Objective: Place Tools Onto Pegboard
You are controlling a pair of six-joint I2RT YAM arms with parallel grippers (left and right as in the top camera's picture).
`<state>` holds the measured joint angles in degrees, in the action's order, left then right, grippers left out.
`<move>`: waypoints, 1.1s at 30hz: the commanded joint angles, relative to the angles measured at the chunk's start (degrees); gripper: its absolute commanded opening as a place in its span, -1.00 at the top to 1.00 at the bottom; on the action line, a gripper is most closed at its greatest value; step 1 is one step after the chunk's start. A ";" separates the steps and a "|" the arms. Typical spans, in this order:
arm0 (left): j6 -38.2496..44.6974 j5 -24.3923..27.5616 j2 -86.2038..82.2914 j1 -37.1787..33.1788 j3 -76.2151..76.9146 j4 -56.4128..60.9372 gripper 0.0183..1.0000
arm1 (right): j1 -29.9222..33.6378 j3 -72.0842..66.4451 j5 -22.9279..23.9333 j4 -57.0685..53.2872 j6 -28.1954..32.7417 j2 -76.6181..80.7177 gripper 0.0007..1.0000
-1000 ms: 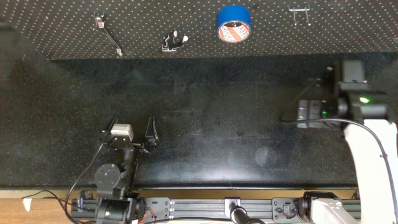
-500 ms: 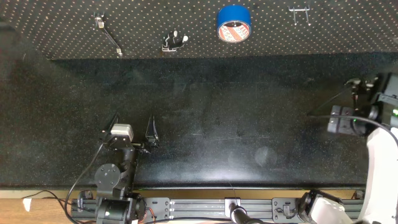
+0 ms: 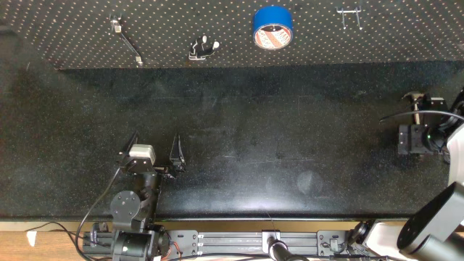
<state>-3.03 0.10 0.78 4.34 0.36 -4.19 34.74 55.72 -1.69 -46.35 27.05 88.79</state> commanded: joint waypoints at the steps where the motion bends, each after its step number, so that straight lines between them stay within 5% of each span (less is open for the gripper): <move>1: 0.11 0.59 -0.59 0.24 -0.04 -0.52 -0.99 | 2.51 2.38 -0.72 0.24 4.63 3.37 -0.95; 31: 0.11 0.59 -0.59 0.24 -0.04 -0.52 -0.99 | 0.63 7.19 -0.72 0.37 8.17 12.26 -0.95; 33: 0.11 0.59 -0.59 0.24 -0.04 -0.52 -0.99 | 0.63 7.19 -0.70 0.31 8.17 12.48 -0.80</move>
<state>-3.03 0.10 0.78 4.34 0.36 -4.19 35.51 61.80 -1.67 -45.87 33.82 100.31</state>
